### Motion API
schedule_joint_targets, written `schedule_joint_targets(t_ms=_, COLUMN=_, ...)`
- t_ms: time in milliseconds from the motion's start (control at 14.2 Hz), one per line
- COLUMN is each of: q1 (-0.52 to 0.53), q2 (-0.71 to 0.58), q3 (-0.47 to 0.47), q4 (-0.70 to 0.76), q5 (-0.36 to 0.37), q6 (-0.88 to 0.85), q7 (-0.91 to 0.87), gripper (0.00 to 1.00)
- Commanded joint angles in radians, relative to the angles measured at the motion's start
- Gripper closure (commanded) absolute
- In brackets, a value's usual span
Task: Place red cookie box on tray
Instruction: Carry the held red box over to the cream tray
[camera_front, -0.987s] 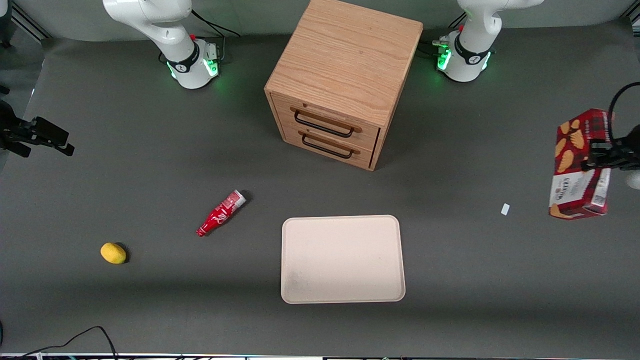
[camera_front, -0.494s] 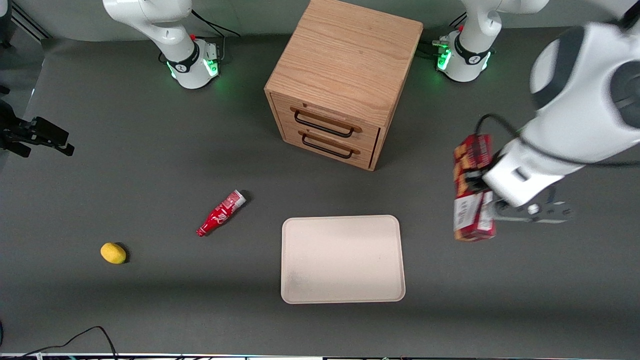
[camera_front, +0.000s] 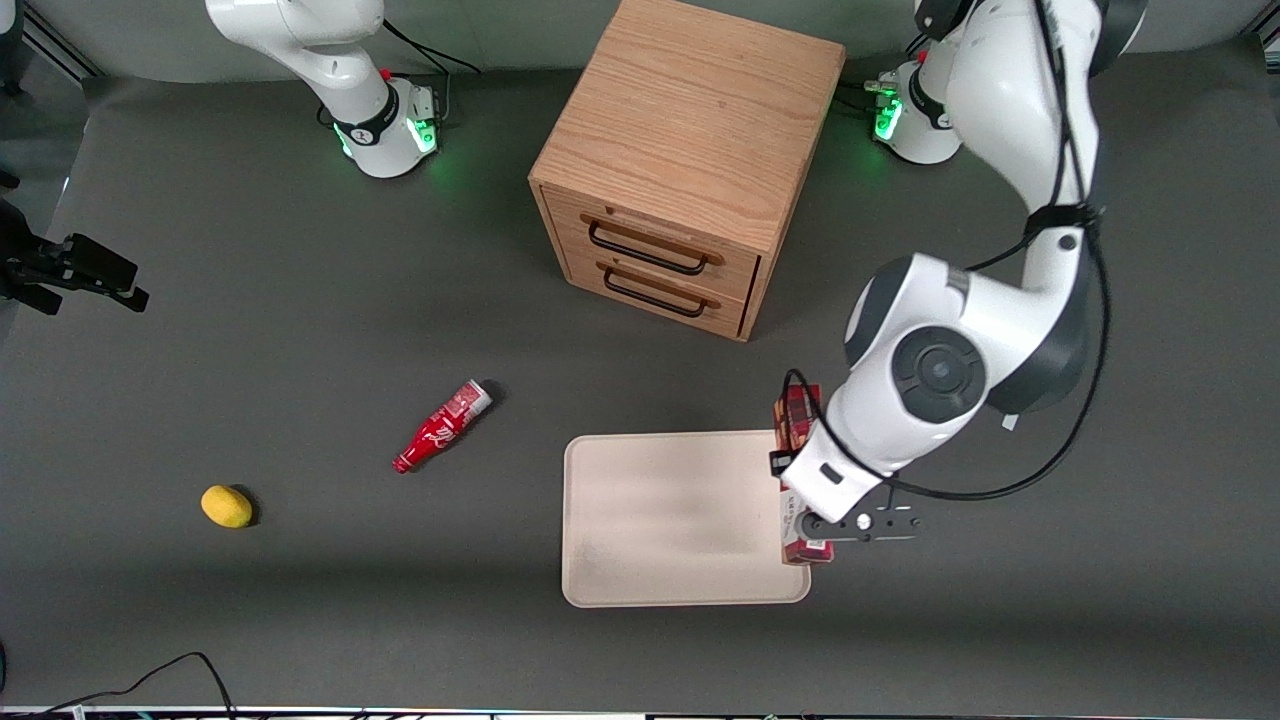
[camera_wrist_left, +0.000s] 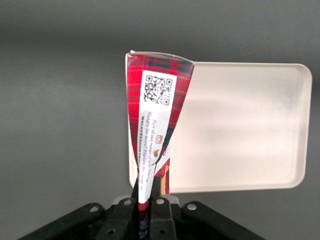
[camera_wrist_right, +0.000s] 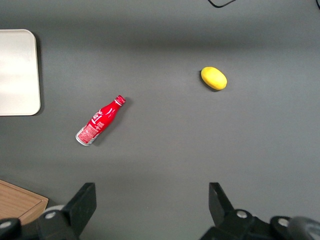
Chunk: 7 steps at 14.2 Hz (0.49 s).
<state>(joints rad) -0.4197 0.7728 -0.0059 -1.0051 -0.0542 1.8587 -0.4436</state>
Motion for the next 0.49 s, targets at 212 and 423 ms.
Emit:
schedule_joint_targets(t_ms=212, q1=-0.03, q2=0.141, q3=0.011, q4=0.068, q5=0.013, q6=0.12, q7=-0.044, gripper=1.0)
schedule_joint_targets(t_ms=423, q1=-0.027, q2=0.184, q3=0.017, q4=0.068, q5=0.019, q6=0.174, q7=-0.037, gripper=1.0)
